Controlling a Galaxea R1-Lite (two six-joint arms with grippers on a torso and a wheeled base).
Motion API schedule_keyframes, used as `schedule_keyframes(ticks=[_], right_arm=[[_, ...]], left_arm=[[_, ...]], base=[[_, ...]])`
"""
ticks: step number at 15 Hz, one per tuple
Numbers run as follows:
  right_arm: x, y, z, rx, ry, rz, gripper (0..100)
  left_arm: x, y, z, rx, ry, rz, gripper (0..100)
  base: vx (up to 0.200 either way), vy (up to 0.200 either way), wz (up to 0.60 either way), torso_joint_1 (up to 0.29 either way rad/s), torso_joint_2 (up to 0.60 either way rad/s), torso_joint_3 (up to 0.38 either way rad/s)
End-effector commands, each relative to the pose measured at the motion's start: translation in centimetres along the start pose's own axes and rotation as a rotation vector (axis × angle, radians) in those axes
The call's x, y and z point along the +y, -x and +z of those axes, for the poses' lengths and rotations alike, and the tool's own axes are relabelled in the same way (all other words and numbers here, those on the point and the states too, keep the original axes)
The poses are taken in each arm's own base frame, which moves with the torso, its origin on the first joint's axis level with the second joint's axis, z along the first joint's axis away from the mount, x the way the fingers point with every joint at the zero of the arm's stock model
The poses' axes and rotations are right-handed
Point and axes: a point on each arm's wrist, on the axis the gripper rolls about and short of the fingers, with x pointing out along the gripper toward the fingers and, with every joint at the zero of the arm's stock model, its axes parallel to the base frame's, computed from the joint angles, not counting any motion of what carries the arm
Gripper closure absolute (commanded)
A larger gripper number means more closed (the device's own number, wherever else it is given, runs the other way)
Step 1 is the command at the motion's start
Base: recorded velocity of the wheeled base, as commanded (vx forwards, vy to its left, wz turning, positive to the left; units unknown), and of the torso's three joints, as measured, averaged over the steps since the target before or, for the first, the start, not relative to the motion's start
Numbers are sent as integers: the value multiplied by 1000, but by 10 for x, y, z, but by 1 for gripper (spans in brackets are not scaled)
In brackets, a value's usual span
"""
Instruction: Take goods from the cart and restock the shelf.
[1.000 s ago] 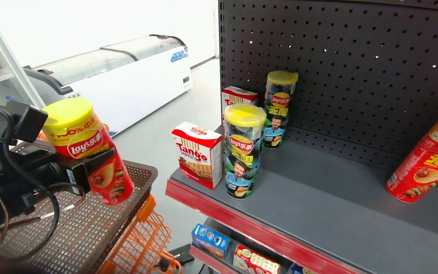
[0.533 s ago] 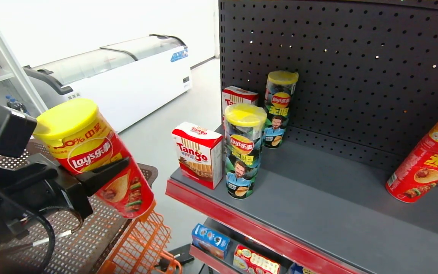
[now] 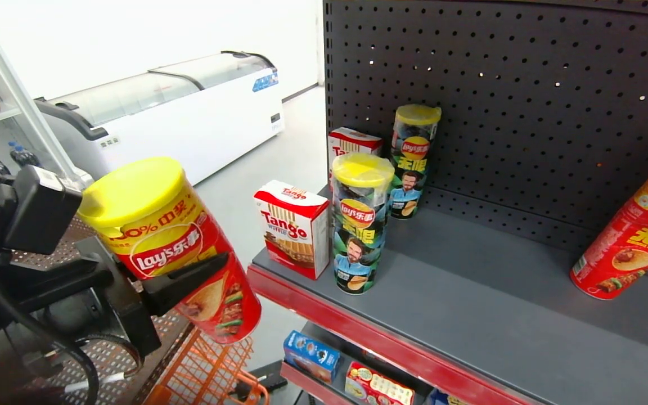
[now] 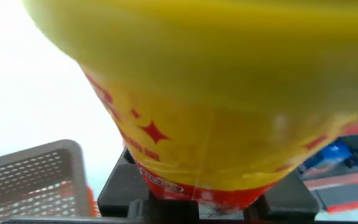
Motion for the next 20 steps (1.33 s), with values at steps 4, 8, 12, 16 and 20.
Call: schedule_keyframes(ticks=[4, 8, 12, 16, 20], right_arm=[[0, 0, 0, 1, 0, 4, 0], [0, 0, 0, 1, 2, 4, 0], [0, 0, 0, 1, 3, 4, 0], [0, 0, 0, 1, 2, 4, 0], [0, 0, 0, 1, 2, 4, 0]], left_arm=[[-17, -4, -3, 27, -1, -108, 100], [-19, -2, -8, 99, -23, -195, 100], [-21, -1, -13, 114, -26, -216, 100], [-20, -2, -11, 106, -26, -221, 100], [-19, -2, -12, 106, -24, -217, 100]], base=[[0, 0, 0, 0, 0, 0], [0, 0, 0, 0, 0, 0], [0, 0, -450, -1, 2, 2], [0, 0, -600, 7, 2, 4], [0, 0, -600, 5, 6, 2]])
